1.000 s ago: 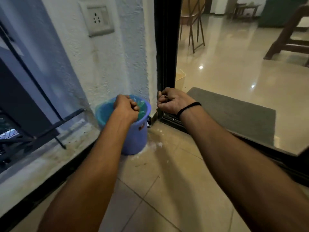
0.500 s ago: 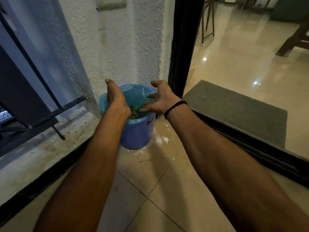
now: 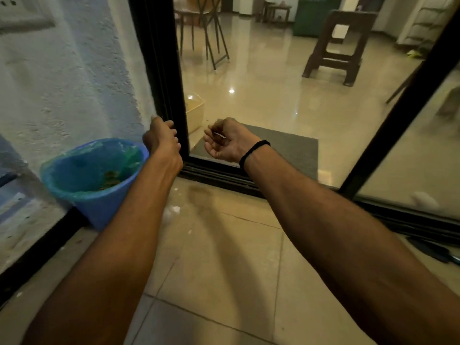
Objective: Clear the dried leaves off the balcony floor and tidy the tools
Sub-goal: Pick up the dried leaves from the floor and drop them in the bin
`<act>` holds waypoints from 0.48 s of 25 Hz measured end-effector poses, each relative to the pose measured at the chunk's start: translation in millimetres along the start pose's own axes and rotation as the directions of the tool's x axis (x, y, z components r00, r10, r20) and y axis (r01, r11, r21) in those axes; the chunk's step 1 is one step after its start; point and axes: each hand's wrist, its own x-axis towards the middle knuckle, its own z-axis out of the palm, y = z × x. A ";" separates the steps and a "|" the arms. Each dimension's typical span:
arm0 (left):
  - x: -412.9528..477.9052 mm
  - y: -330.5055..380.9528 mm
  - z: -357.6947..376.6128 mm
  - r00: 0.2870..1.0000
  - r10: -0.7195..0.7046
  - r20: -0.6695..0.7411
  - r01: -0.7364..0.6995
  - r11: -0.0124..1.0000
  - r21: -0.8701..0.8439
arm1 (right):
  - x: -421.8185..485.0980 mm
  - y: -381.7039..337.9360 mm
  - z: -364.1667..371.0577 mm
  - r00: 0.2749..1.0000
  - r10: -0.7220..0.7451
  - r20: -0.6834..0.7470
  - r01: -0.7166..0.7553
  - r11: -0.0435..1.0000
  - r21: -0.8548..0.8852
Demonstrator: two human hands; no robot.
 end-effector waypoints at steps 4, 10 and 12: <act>-70.1 -31.5 66.3 0.987 0.028 0.160 -0.044 0.994 0.102 | -44.8 -40.5 -86.0 0.987 -0.107 -0.121 0.113 0.992 0.051; -194.6 -94.1 169.5 0.911 0.095 0.402 -0.208 0.946 0.248 | -119.1 -80.0 -239.2 0.944 -0.199 -0.262 0.243 0.959 0.148; -243.9 -116.6 204.8 0.864 0.093 0.495 -0.267 0.918 0.293 | -149.4 -89.7 -296.3 0.919 -0.226 -0.323 0.291 0.942 0.169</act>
